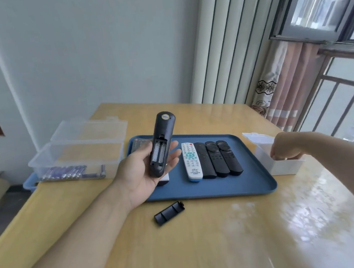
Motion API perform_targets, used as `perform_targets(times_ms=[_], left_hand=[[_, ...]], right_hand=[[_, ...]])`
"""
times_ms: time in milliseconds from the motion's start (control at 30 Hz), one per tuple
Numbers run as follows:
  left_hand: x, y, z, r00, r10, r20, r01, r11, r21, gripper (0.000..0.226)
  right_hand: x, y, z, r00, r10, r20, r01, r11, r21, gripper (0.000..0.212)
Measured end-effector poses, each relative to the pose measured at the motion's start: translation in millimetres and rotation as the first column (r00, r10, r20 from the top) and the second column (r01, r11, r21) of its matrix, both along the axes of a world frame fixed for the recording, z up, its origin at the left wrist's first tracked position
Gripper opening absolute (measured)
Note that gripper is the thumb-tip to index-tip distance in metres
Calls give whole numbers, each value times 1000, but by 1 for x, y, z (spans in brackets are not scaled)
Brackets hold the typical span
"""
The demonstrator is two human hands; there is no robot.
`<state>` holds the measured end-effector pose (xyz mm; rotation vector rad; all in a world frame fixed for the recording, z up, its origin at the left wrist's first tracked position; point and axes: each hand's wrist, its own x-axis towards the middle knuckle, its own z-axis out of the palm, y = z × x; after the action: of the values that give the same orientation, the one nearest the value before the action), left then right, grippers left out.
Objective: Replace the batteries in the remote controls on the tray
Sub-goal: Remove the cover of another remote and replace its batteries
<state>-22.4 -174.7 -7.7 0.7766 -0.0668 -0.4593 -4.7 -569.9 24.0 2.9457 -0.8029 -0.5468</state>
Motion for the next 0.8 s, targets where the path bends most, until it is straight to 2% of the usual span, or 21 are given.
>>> perform_targets(times_ms=[100,167,267,333,400,467,567,633,800], left_hand=[[2,-1,-1,1000,5,22,-5,1000,-16,38],[2,-2,-1,999,11,40,-11,1000,-12,36],[0,-3,-2,998,23,57,-21,999,-27,34],[-1,-2,-2,998,25,58,-23,999,-41,32],[-1,-1,-2,997,24,77,-23,1000,-20,32],[0,1,-3,995,22,101,-24,1000,17,33],[-1,2,-3,994,3,110,-6,999,31,30],[-2,2,-3,994,-16,113,11,999,44,29],[-3,1,-6,987,-100,129,86,991,106,32]], right_hand=[[-6,18,24,991,55,123,-50,998,-48,20],[-11,46,40,931,219,294,-189,974,-126,14],[-37,116,48,748,370,550,-471,881,48,2],[-60,165,38,637,466,614,-638,765,81,19],[-72,197,16,464,582,668,-757,652,-42,38],[-74,214,-6,318,628,710,-780,599,-181,50],[-67,223,-24,170,604,778,-736,603,-308,41],[-66,223,-25,161,582,797,-762,587,-274,42],[-76,216,-28,282,508,814,-804,588,-89,45]])
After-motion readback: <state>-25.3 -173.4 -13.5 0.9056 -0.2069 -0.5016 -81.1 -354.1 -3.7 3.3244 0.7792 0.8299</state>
